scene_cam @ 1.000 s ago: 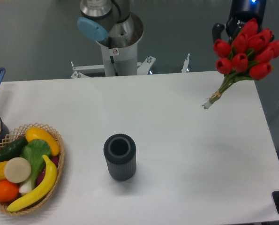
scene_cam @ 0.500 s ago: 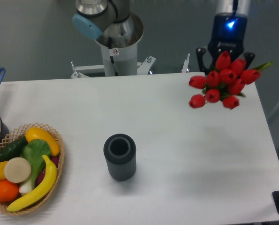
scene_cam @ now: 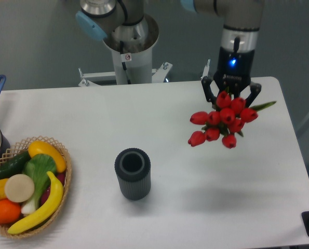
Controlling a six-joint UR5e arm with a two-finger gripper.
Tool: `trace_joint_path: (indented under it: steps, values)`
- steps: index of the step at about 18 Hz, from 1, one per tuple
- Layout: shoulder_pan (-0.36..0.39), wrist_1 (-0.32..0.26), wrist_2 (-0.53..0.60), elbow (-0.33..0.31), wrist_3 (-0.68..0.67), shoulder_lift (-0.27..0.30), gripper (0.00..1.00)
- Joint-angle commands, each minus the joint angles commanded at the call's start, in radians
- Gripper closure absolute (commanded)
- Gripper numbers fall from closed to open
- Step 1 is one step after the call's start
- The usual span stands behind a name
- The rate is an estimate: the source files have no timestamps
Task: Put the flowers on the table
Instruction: 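Lower the held tulip bouquet toward the table surface, then lay the tulips flat on the table beside the black vase and open the gripper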
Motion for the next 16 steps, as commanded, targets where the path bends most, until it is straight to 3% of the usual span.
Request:
trace_joint_path:
  steps: [7,16]
  values:
    - [-0.031,0.000,0.111,0.002,0.066,-0.092,0.56]
    - [-0.055,0.003,0.114,0.015,0.072,-0.199,0.56]
